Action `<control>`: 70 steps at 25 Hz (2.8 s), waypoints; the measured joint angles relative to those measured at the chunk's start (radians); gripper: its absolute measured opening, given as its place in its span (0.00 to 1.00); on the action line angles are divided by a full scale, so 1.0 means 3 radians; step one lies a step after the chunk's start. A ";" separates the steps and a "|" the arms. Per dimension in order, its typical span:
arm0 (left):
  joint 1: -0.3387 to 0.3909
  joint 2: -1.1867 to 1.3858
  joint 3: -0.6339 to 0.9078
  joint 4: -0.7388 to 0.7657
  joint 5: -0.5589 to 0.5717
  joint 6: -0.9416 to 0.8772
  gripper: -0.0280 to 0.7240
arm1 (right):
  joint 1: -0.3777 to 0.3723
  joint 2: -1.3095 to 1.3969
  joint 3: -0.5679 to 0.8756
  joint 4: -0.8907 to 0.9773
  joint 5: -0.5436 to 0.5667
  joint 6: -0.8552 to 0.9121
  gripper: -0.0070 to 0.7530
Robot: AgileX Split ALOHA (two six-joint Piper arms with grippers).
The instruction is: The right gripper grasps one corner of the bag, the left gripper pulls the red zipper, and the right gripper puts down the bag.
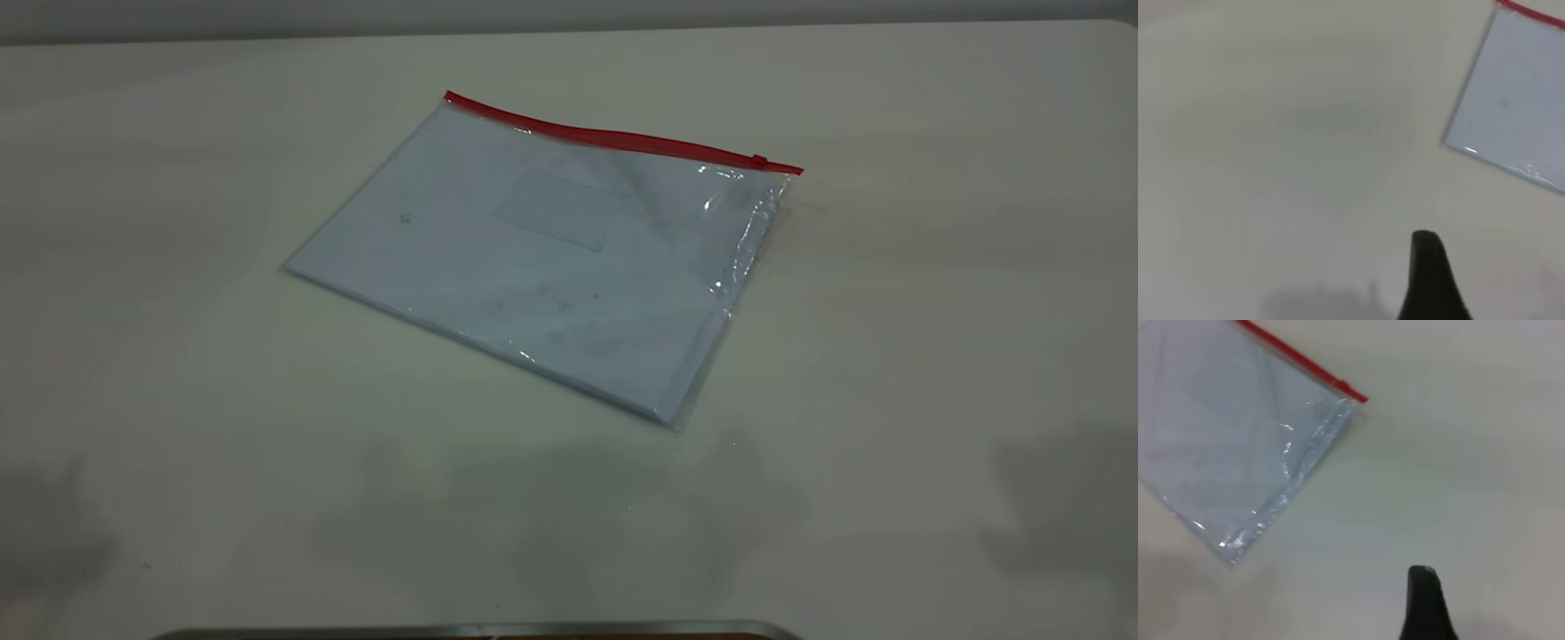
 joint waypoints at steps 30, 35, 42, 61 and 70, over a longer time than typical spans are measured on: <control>-0.0188 0.1960 -0.1204 -0.0419 -0.0465 0.0363 0.82 | -0.0138 0.5113 -0.3471 0.2555 0.1323 -0.2489 0.75; -0.0188 0.1970 -0.1208 -0.0419 -0.0465 0.0366 0.82 | -0.0134 0.5319 -0.3632 0.2714 0.1467 -0.2496 0.75; -0.0188 0.1971 -0.1208 -0.0419 -0.0465 0.0366 0.82 | 0.0021 0.5338 -0.3652 0.3120 0.1464 -0.2654 0.75; -0.0188 0.1971 -0.1208 -0.0428 -0.0465 0.0366 0.82 | 0.0103 0.5338 -0.3652 0.2808 0.1394 -0.2605 0.48; -0.0188 0.1984 -0.1208 -0.0428 -0.0465 0.0366 0.82 | 0.0153 0.5285 -0.3657 0.2698 0.2078 -0.2785 0.05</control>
